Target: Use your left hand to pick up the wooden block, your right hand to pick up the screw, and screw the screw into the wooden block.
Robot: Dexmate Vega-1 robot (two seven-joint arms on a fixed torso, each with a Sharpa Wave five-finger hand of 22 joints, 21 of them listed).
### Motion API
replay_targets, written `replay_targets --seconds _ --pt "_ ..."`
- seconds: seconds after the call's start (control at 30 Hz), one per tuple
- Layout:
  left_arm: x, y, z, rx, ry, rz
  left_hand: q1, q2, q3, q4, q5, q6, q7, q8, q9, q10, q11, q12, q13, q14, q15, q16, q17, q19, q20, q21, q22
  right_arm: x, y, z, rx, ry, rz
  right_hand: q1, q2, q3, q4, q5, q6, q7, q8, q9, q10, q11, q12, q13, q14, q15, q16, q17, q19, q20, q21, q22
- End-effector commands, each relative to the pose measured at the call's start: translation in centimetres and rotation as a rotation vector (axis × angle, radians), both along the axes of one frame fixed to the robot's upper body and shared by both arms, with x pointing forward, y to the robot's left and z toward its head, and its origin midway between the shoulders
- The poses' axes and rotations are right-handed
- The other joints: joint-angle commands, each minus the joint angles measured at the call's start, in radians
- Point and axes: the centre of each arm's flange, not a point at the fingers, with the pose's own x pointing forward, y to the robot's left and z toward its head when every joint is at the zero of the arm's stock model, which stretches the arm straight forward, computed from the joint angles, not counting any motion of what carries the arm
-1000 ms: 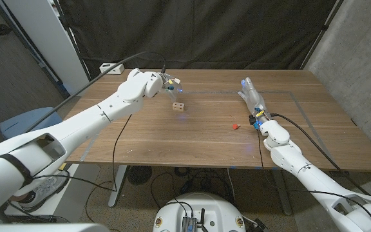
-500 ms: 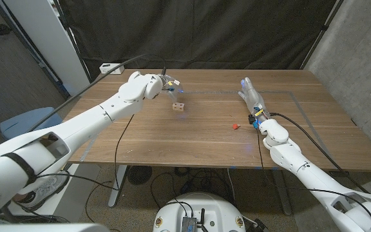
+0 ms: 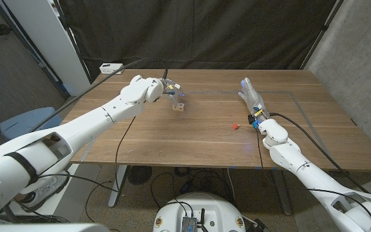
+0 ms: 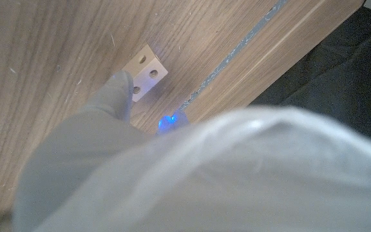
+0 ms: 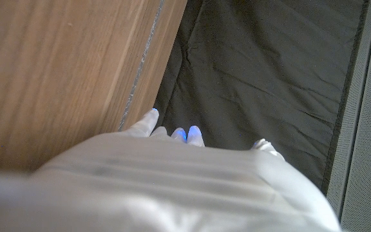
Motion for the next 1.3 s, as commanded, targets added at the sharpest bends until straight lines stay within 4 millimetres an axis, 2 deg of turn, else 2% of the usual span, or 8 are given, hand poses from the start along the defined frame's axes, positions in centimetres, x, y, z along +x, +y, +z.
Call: replay_targets --seconds 0.03,0.23,0.6,0.97,1.3 --pt "0.4 0.0 -1.1 -0.001 -0.020 -0.009 0.010 -0.001 -0.003 0.000 -0.002 0.011 0.008 0.006 0.004 0.015 0.005 0.010 0.007 0.013 -0.003 0.005 0.006 -0.028 0.004 0.010 0.002 -0.1 0.1 -0.3 0.000 0.005 -0.006 0.000 -0.006 -0.003 -0.002 -0.001 -0.006 -0.002 0.004 0.004 -0.005 -0.008 0.004 0.002 -0.006 -0.001 0.009 0.002 -0.002 0.002 0.005 0.002" --pt "0.6 0.0 -1.5 -0.011 -0.031 -0.005 0.013 -0.001 -0.006 0.002 -0.002 0.020 0.007 0.008 0.004 0.030 -0.002 0.016 0.011 0.022 -0.004 0.006 0.006 -0.019 0.003 0.011 0.002 -0.1 0.0 -0.4 0.001 0.007 -0.008 0.000 -0.007 -0.003 -0.002 -0.001 -0.007 -0.002 0.004 0.004 -0.005 -0.009 0.004 0.002 -0.006 0.001 0.009 0.001 -0.003 0.003 0.004 0.002" --pt "1.0 0.0 -2.3 -0.025 -0.020 0.012 0.010 0.003 -0.015 0.011 -0.003 0.035 0.005 0.008 0.006 0.053 -0.001 0.027 0.022 0.048 -0.004 0.009 0.006 0.005 0.001 0.014 0.002 -0.2 -0.2 -0.6 0.000 0.012 -0.014 0.000 -0.006 -0.003 -0.003 -0.001 -0.007 0.000 0.004 0.004 -0.005 -0.008 0.004 0.002 -0.006 0.001 0.009 0.001 -0.003 0.003 0.004 0.002" --pt "1.2 0.1 -3.2 -0.036 -0.050 0.008 0.017 0.005 -0.022 0.010 -0.003 0.060 -0.001 0.011 0.007 0.089 0.001 0.046 0.034 0.086 -0.014 0.013 0.006 0.033 0.003 0.017 0.001 -0.2 -0.2 -0.8 0.001 0.014 -0.020 -0.001 -0.006 -0.003 -0.003 -0.001 -0.007 -0.002 0.005 0.004 -0.006 -0.009 0.004 0.002 -0.007 0.001 0.009 0.001 -0.003 0.004 0.005 0.002" --pt "1.7 0.2 -3.8 -0.038 -0.077 0.008 0.025 0.003 -0.029 0.008 -0.003 0.083 -0.006 0.011 0.008 0.122 -0.009 0.070 0.047 0.123 -0.023 0.014 0.006 0.055 0.005 0.016 0.000 -0.2 0.0 -1.0 0.004 0.016 -0.021 -0.001 -0.006 -0.003 -0.003 -0.001 -0.008 -0.001 0.005 0.004 -0.006 -0.007 0.004 0.002 -0.007 -0.001 0.010 0.001 -0.002 0.008 0.005 0.002"
